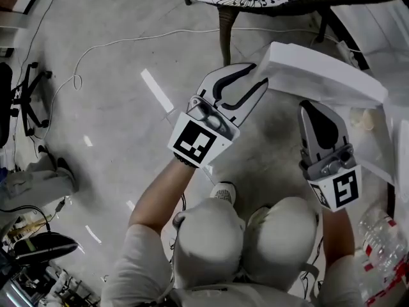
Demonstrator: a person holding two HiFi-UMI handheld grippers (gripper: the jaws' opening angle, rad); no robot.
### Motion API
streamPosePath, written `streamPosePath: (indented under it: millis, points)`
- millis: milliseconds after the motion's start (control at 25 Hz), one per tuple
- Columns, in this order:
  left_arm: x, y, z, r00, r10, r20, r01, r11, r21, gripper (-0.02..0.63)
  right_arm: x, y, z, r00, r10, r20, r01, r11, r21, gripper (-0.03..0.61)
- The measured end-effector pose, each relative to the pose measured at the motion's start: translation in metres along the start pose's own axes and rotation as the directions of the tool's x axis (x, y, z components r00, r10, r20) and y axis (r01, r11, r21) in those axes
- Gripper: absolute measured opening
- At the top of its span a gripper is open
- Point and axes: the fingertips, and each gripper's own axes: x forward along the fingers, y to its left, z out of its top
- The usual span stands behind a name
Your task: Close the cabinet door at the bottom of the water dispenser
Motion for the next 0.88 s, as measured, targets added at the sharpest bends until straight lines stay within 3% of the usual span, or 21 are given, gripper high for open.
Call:
streamPosePath:
  millis: [320, 880]
  points:
    - [0.021, 0.003, -0.026, 0.997, -0.073, 0.019, 0.074, 0.997, -0.03, 0.204, -0.002, -0.006, -0.023, 1.0, -0.026, 0.01, 0.026, 1.0, -0.009, 0.02]
    - [0.049, 0.006, -0.041, 0.984, -0.167, 0.053, 0.169, 0.985, -0.032, 0.195, -0.002, -0.008, -0.045, 1.0, -0.018, -0.002, 0.018, 1.0, 0.014, 0.019]
